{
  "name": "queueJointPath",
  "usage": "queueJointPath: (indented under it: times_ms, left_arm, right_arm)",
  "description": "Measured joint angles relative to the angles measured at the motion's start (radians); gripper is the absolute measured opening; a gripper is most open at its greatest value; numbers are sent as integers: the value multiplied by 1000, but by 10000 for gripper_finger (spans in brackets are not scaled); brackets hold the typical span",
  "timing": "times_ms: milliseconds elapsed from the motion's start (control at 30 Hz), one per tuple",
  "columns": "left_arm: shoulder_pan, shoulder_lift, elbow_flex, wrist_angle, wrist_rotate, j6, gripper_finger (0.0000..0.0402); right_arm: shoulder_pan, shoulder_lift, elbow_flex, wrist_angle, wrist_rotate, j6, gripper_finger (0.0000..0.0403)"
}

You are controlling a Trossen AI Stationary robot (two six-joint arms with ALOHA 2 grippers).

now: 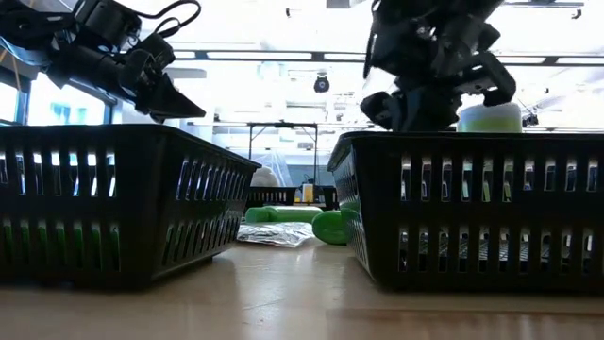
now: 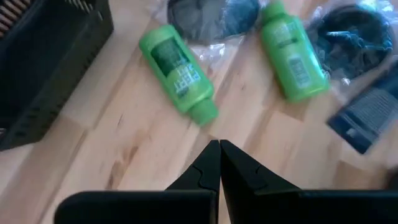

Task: Pick & Place Travel size toiletries
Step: Put the green shampoo into the bottom left black bin

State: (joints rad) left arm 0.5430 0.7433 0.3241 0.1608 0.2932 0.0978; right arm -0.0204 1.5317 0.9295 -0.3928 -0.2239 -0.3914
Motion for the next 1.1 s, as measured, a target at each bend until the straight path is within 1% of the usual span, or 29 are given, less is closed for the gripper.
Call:
queueJointPath:
  times_ms: [67,167,233,333,400,467,700,767,833,933,1100]
  left_arm:
    - [0,0,0,-4,0,-1,0]
    - [0,0,0,-3,1,-2,0]
    - [0,0,0,-6,0,-6,0]
    - [0,0,0,-6,1,-24,0]
    - [0,1,0,-6,3,-28,0]
    - [0,1,0,-6,3,-28,0]
    - [0,1,0,-6,3,-28,0]
    - [0,1,0,-6,3,-27,0]
    - [0,1,0,-6,3,-27,0]
    - [0,1,0,-6,2,-27,0]
    - [0,1,0,-6,0,-24,0]
  right_arm:
    - [2,-1,-9,76,-2,1,3]
    - [3,0,-19,80,-13,1,3]
    - [3,15,-12,137,-14,-5,3]
    - [3,15,-17,130,-12,-33,15]
    - [3,15,-15,146,-11,-55,35]
    - [7,15,-15,148,-11,-58,66]
    - [30,15,-15,178,-11,-60,207]
    - [36,15,-15,181,-11,-59,241]
    - [42,15,-15,181,-11,-59,267]
    - [53,43,-14,196,-22,-59,288]
    - [73,121,-14,231,-66,-59,283]
